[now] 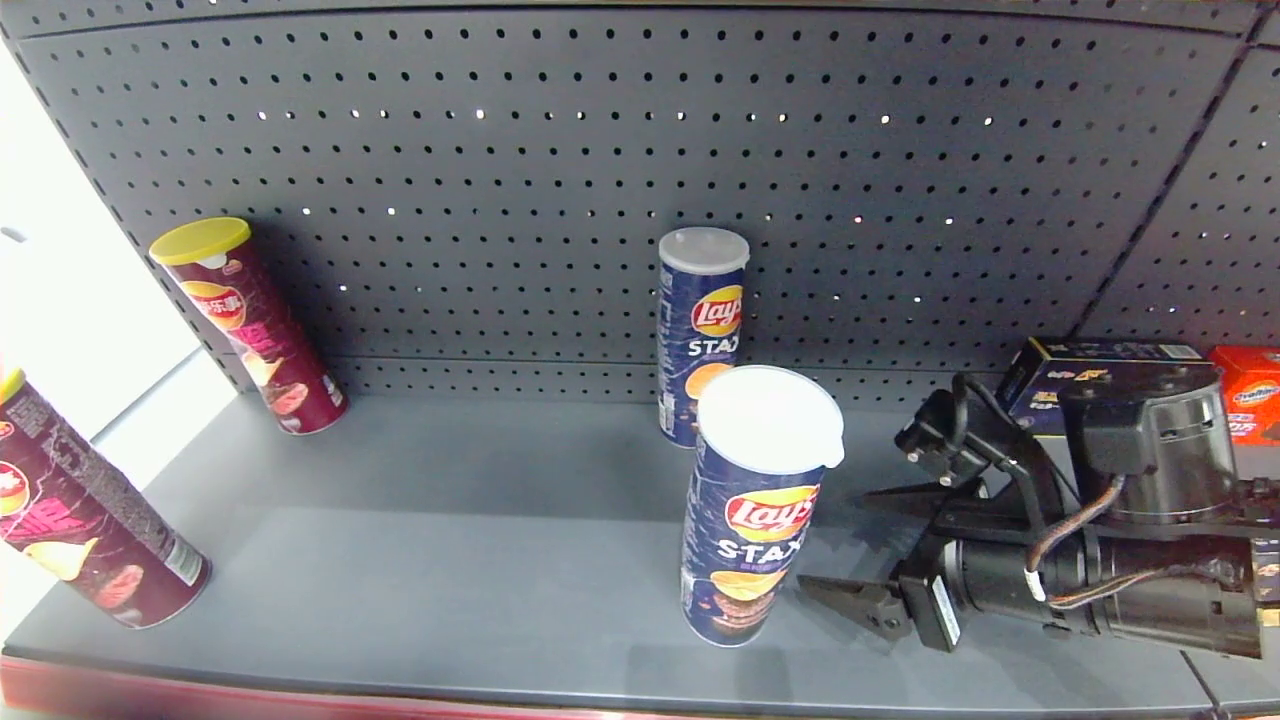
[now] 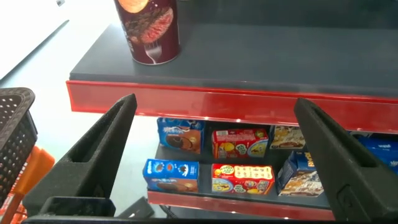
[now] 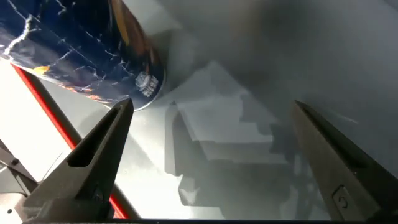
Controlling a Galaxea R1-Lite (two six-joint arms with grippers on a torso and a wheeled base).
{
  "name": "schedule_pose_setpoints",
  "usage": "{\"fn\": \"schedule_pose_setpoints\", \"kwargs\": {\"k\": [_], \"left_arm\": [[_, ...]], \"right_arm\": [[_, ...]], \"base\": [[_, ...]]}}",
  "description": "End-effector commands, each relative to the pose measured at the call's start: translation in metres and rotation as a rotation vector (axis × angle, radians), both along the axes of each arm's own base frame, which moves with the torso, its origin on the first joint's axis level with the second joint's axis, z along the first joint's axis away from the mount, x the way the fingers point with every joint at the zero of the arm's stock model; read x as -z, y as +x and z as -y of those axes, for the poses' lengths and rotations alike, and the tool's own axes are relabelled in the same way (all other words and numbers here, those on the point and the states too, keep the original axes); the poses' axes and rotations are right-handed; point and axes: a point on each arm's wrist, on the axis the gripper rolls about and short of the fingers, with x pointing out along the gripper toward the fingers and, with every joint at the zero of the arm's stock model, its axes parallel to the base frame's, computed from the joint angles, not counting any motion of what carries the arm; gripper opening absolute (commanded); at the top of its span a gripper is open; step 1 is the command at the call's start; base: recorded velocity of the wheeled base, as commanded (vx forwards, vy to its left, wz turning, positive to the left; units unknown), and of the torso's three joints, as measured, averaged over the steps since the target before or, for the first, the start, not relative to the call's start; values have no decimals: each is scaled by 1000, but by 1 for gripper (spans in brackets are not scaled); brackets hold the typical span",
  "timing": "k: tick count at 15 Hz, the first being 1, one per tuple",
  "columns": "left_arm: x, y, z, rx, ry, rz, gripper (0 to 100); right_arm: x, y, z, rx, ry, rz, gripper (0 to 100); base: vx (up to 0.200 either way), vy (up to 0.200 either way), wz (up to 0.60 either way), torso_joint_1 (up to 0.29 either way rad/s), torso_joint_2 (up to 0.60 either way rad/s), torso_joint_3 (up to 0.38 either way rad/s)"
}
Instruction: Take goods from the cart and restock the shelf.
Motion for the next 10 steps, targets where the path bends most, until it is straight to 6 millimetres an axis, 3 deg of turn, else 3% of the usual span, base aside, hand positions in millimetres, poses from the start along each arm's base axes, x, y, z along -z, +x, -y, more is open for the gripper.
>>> {"fn": "schedule_pose_setpoints", "kwargs": {"k": [1, 10], "left_arm": [[0, 0, 0, 1, 0, -2, 100], [0, 0, 0, 1, 0, -2, 100]], "right_arm": [[1, 3, -6, -11, -4, -4, 100], [4, 2, -16, -46, -9, -11, 100]], "base": [[0, 0, 0, 0, 0, 0], [0, 0, 0, 0, 0, 0]]}}
